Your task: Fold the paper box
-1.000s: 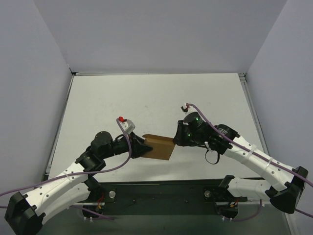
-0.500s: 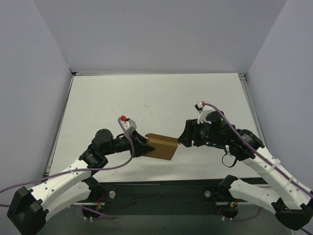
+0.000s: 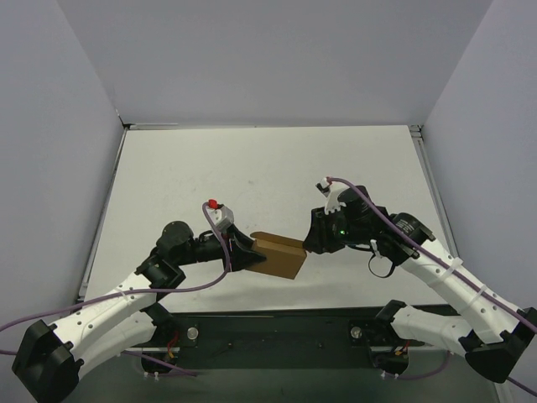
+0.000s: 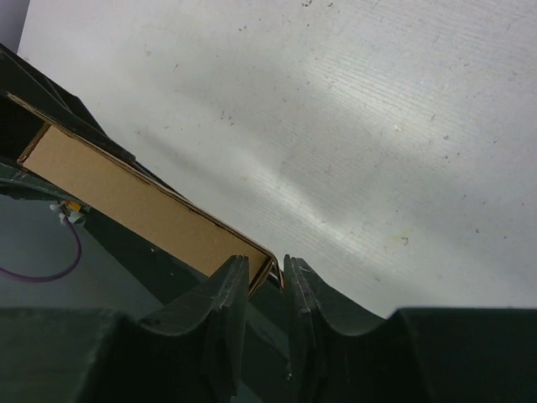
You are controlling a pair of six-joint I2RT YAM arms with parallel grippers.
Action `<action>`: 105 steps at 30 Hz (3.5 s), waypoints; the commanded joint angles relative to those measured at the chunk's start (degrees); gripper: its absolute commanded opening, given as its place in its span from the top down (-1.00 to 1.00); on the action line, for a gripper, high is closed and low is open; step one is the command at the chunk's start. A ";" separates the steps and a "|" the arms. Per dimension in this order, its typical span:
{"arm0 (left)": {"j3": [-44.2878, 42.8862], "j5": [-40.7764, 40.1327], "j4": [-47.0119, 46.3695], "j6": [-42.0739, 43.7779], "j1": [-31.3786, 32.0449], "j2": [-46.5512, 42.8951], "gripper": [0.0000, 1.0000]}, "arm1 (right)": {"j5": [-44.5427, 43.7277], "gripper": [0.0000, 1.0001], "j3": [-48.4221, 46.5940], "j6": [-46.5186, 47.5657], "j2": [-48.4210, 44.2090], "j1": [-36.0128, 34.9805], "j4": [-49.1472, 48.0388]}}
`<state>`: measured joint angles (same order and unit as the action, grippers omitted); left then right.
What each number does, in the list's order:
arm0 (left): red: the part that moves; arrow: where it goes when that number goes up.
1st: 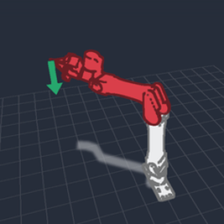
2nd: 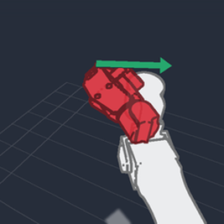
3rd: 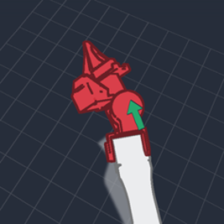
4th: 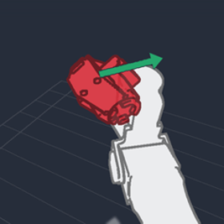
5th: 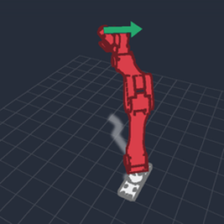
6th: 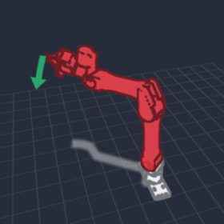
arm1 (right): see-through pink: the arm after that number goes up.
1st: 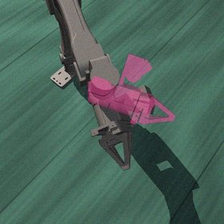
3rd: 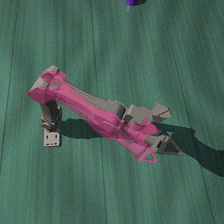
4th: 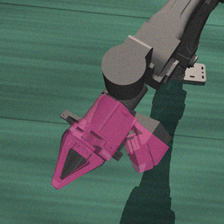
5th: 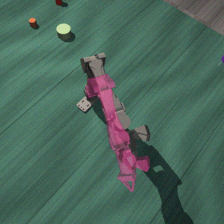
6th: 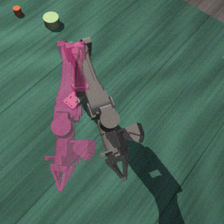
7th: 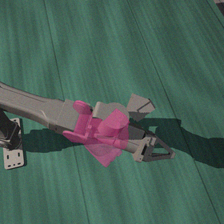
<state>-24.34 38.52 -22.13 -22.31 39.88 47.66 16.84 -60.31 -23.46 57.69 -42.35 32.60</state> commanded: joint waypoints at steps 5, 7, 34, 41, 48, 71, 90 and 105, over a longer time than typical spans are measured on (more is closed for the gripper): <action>-1.33 1.91 -3.71 -0.55 -0.59 -0.29 0.47 | -0.05 0.50 0.81 0.88 0.32 0.16 1.24; -1.41 1.99 -3.89 -0.55 -0.59 -0.29 0.47 | 0.03 0.53 0.90 0.96 0.40 0.07 1.15; -4.65 -21.38 11.40 7.71 -1.91 -1.26 -0.64 | -19.65 1.00 12.94 12.90 -1.97 -3.26 -11.67; -9.49 -15.59 9.65 13.41 -2.00 7.70 -0.60 | -18.52 1.00 15.14 19.32 -1.00 -4.23 -14.23; -13.19 -8.67 9.13 15.36 -5.68 12.98 -0.68 | -11.75 1.00 14.35 20.65 -2.32 -5.55 -13.62; -16.79 6.04 17.29 12.72 -6.74 15.27 -0.67 | 0.56 1.00 10.22 21.62 -1.79 -5.82 -8.43; -21.36 -0.82 31.26 18.35 -4.64 16.50 -0.30 | 1.35 1.00 10.13 21.79 -1.88 -3.53 -7.55; -22.33 -5.38 34.70 19.84 -3.05 17.03 -0.02 | 1.09 1.00 10.48 22.06 -1.97 -3.18 -7.55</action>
<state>-43.57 34.98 11.42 -3.92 36.36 64.55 17.45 -48.18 -2.26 56.01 -46.04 24.69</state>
